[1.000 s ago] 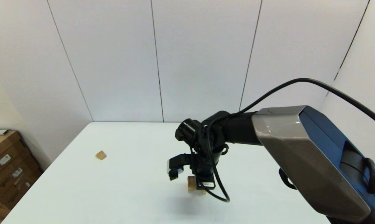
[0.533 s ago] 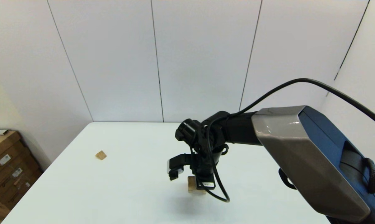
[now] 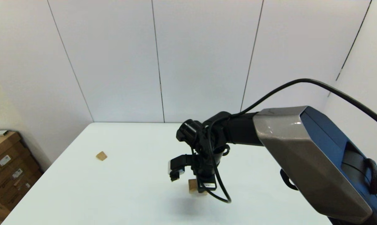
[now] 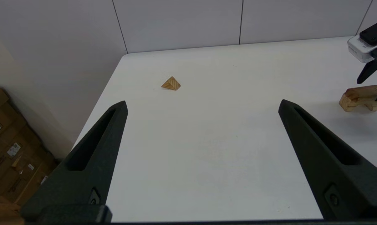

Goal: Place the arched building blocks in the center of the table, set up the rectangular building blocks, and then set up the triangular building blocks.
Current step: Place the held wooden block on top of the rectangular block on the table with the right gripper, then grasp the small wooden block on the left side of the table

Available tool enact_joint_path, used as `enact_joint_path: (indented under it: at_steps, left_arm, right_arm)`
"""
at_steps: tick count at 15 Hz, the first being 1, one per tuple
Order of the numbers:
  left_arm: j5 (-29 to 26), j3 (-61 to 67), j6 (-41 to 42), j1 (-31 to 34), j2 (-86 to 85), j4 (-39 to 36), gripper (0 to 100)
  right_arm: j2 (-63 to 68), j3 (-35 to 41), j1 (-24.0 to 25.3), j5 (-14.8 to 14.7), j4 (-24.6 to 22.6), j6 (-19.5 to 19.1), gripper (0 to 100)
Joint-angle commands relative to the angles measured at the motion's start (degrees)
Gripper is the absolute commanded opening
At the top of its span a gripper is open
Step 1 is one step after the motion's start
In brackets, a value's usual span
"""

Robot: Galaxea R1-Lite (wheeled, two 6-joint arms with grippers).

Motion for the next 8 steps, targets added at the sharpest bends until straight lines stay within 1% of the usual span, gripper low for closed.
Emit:
enact_joint_path:
  at_steps: [1, 4, 6, 7, 8]
  left_arm:
    - [0.00, 0.00, 0.04, 0.00, 0.07, 0.00, 100]
    - [0.00, 0.00, 0.04, 0.00, 0.07, 0.00, 100]
    - [0.00, 0.00, 0.04, 0.00, 0.07, 0.00, 100]
    - [0.00, 0.00, 0.04, 0.00, 0.07, 0.00, 100]
    - [0.00, 0.00, 0.04, 0.00, 0.07, 0.00, 100]
  right_arm:
    - [0.09, 0.01, -0.06, 0.03, 0.21, -0.31, 100]
    - [-0.26, 0.01, -0.59, 0.03, 0.21, -0.23, 100]
    - [-2.20, 0.01, -1.91, 0.03, 0.21, -0.05, 100]
    - [-3.69, 0.01, -3.22, 0.03, 0.21, 0.30, 100]
    - [-6.33, 0.10, -5.42, 0.03, 0.30, 1.62, 100]
